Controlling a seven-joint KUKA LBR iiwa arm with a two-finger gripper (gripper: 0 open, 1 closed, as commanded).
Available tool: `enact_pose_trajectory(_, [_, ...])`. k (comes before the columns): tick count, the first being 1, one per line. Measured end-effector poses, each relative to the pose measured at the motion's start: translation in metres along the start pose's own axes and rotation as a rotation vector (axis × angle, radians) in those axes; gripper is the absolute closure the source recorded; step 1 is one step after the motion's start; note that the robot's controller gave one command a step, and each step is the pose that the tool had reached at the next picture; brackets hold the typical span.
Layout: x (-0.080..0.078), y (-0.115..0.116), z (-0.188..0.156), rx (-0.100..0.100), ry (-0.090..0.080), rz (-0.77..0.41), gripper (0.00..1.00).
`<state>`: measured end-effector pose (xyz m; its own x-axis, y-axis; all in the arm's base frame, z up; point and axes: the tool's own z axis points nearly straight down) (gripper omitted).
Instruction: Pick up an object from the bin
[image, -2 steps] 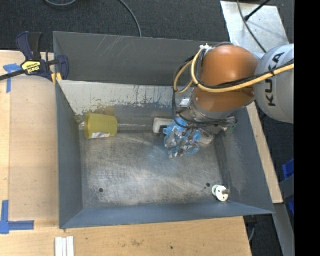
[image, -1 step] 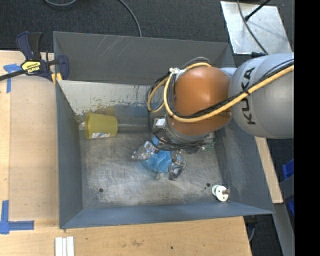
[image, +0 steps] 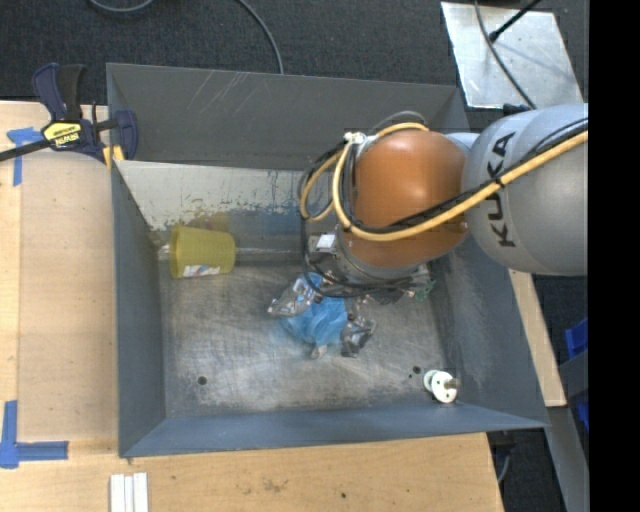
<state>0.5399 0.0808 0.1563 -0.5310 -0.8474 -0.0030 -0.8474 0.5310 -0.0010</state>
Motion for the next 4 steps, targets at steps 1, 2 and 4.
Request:
enact_pose_trajectory(1, [0.003, -0.041, 0.077, 0.003, -0.004, 0.071, 1.0])
enact_pose_trajectory(2, [0.003, -0.041, 0.077, 0.002, -0.004, 0.072, 1.0])
enact_pose_trajectory(4, [0.003, -0.049, 0.059, 0.002, -0.001, -0.001, 1.0])
